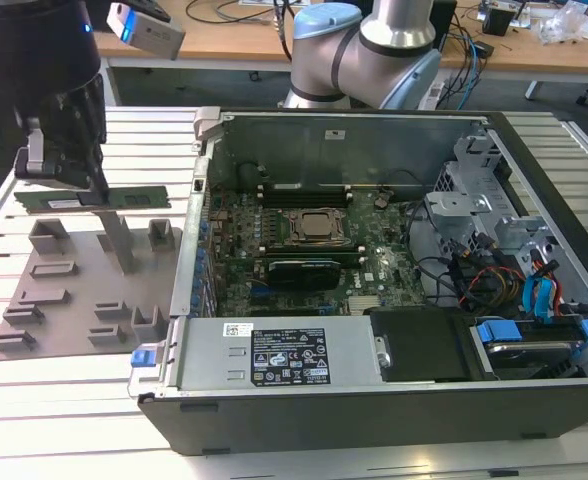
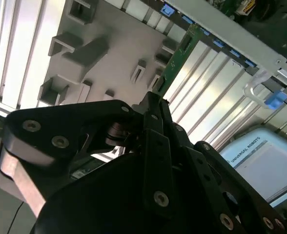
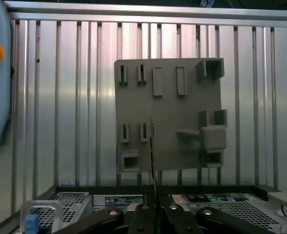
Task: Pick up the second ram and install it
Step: 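Pick up the second ram and move it above second insertion slot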
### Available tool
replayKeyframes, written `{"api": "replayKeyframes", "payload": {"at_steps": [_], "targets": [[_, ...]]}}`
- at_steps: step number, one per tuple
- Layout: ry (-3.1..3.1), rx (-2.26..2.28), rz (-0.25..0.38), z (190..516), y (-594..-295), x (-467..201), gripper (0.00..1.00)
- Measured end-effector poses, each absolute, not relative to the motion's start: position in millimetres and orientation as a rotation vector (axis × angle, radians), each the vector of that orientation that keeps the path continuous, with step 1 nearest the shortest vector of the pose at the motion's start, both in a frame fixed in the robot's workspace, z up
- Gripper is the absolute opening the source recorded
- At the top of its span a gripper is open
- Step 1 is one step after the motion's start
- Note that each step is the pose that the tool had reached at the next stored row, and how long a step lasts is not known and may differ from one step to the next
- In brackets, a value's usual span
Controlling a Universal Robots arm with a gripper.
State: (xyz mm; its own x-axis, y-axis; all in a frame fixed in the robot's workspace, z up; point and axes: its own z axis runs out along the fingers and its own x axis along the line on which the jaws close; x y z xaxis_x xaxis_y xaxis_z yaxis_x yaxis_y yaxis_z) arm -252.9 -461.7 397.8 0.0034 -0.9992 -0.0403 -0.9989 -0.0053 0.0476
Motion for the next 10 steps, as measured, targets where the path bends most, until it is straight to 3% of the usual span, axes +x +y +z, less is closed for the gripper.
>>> {"api": "replayKeyframes", "payload": {"at_steps": [10], "targets": [[-2.21, 2.22, -0.101, 398, -462, -208, 0.13]]}}
